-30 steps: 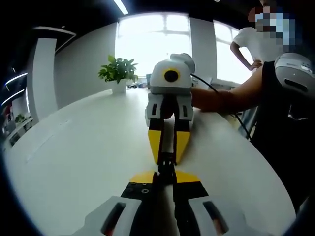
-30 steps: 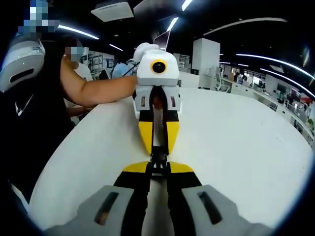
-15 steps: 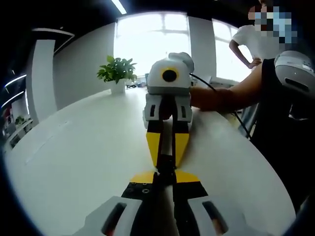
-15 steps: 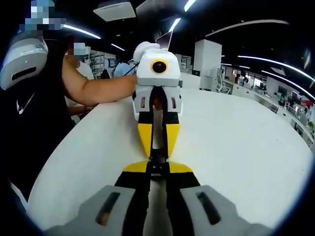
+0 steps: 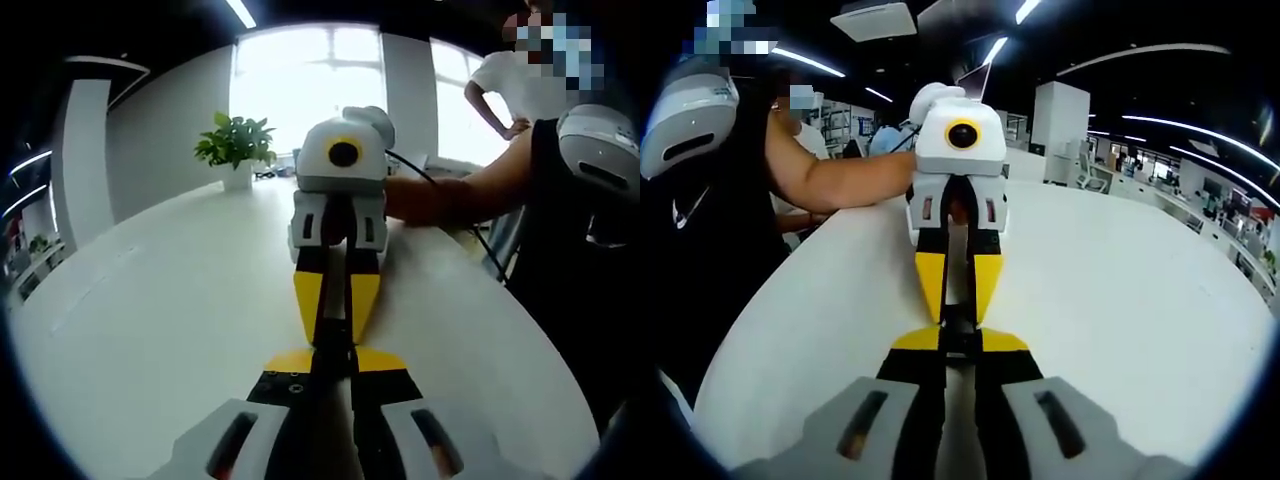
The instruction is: Snap the two parts of the plastic buckle together until the buckle closes and remains connected.
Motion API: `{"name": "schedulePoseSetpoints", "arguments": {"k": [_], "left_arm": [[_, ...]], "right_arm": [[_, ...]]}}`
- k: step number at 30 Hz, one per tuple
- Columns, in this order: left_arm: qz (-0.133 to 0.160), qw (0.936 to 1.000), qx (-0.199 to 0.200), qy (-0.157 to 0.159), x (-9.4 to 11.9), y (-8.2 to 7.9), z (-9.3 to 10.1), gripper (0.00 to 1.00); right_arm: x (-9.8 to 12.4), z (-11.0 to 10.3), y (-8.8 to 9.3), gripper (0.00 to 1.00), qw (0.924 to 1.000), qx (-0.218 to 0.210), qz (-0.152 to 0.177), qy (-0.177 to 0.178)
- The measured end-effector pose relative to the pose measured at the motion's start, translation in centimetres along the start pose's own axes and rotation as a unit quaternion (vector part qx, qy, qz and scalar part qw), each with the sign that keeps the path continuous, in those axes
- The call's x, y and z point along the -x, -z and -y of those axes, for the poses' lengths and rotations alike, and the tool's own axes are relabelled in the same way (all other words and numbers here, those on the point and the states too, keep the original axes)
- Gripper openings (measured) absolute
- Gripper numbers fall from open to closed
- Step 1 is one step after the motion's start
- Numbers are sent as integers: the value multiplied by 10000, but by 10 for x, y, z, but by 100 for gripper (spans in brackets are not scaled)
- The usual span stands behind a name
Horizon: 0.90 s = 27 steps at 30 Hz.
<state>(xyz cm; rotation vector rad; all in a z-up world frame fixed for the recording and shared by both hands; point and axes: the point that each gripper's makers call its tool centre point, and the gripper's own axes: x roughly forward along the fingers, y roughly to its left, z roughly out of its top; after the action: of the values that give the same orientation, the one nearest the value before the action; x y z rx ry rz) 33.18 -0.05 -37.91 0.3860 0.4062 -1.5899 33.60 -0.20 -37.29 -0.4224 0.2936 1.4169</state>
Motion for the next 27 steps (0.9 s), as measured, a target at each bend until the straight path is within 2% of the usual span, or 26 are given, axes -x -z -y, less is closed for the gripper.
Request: {"name": "schedulePoseSetpoints", "arguments": {"k": [27], "left_arm": [[102,9998,42,140,-1,-1,1,8]], "right_arm": [[-2,-1,-1,6,9999,-6,73,-81]]}}
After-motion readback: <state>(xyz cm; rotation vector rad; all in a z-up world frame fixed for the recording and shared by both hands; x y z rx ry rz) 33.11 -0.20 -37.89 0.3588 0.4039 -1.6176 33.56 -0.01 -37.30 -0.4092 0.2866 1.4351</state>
